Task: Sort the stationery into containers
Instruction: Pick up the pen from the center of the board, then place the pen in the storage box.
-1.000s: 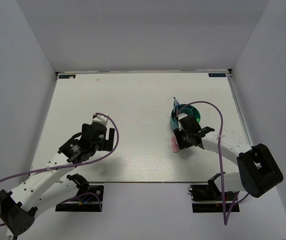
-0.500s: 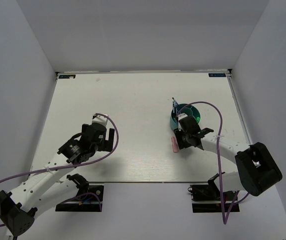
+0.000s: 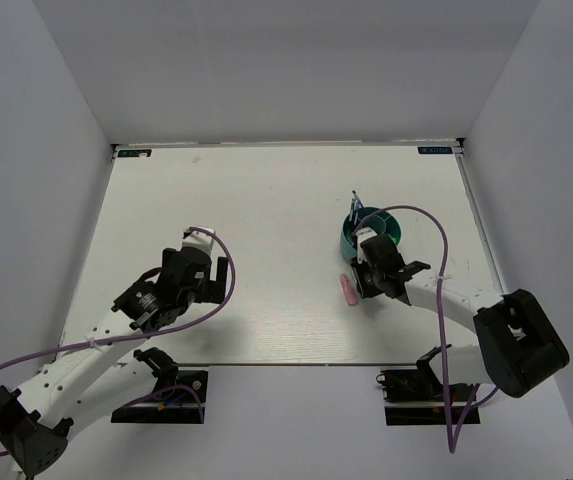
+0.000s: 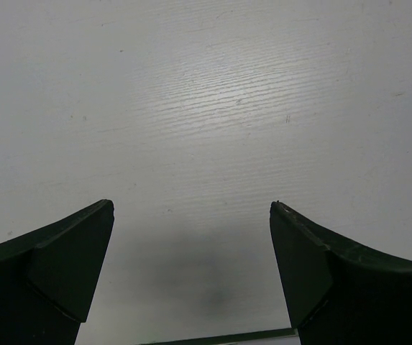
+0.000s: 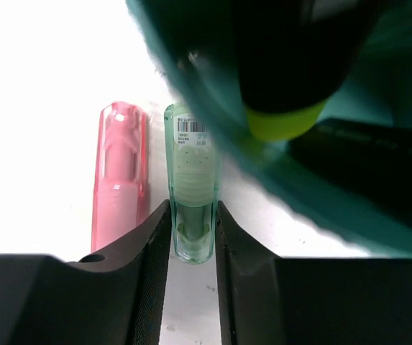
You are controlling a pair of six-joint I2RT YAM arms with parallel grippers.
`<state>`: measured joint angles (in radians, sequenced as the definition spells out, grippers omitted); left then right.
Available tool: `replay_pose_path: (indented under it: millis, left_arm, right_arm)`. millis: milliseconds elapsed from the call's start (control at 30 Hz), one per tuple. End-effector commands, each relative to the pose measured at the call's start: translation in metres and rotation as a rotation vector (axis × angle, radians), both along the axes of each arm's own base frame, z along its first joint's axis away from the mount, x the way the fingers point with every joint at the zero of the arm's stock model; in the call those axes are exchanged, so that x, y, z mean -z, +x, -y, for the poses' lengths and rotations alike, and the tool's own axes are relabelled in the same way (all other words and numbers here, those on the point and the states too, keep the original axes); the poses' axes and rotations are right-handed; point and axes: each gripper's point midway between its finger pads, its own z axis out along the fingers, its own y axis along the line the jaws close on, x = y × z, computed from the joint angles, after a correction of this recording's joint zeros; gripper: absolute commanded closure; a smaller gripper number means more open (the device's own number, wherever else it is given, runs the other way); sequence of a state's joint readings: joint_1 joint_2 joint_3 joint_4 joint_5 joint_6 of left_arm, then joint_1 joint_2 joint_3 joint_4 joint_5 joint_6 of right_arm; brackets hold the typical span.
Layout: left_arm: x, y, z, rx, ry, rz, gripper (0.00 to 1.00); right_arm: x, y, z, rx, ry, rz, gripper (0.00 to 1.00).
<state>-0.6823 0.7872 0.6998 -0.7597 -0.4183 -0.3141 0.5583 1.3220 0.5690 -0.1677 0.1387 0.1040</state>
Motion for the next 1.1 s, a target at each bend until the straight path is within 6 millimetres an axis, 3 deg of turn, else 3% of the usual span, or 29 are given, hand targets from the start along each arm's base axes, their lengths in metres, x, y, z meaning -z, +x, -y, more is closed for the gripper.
replay_pose_path:
  millis: [0, 167, 400, 667, 767, 833, 867, 1000, 1067]
  left_arm:
    - [-0.001, 0.000, -0.001, 0.001, -0.005, 0.007, 0.01]
    - [-0.001, -0.001, -0.001, 0.005, -0.001, 0.006, 0.01]
    - [0.000, 0.000, 0.001, 0.014, -0.001, 0.000, 0.01]
    - [0.002, 0.000, 0.001, 0.013, 0.001, -0.001, 0.01]
    - [0.002, 0.001, 0.001, 0.011, 0.001, -0.002, 0.01]
    - [0.003, 0.001, 0.001, 0.012, 0.003, -0.006, 0.01]
    - [0.004, 0.001, 0.001, 0.012, 0.006, -0.006, 0.01]
    - [0.003, 0.001, 0.001, 0.013, 0.004, -0.001, 0.01]
    - [0.003, 0.001, 0.002, 0.017, 0.003, -0.006, 0.01]
  right_arm:
    - [0.004, -0.014, 0.004, -0.015, 0.002, -0.021, 0.77]
    - [-0.015, -0.020, -0.006, -0.075, 0.062, -0.002, 0.80]
    - [-0.067, -0.030, -0.032, -0.238, 0.175, -0.001, 0.89]
    - [-0.151, 0.004, -0.034, -0.274, 0.153, 0.208, 0.95]
    - [-0.193, 0.025, -0.026, -0.235, 0.115, 0.341, 0.97]
    - [-0.206, 0.036, -0.015, -0.195, 0.063, 0.395, 0.98]
    - [-0.227, 0.041, -0.013, -0.182, 0.057, 0.452, 1.00]
    - [-0.260, 0.068, 0.032, -0.043, -0.161, 0.617, 1.00]
    - [-0.262, 0.072, 0.047, -0.055, -0.283, 0.649, 1.00]
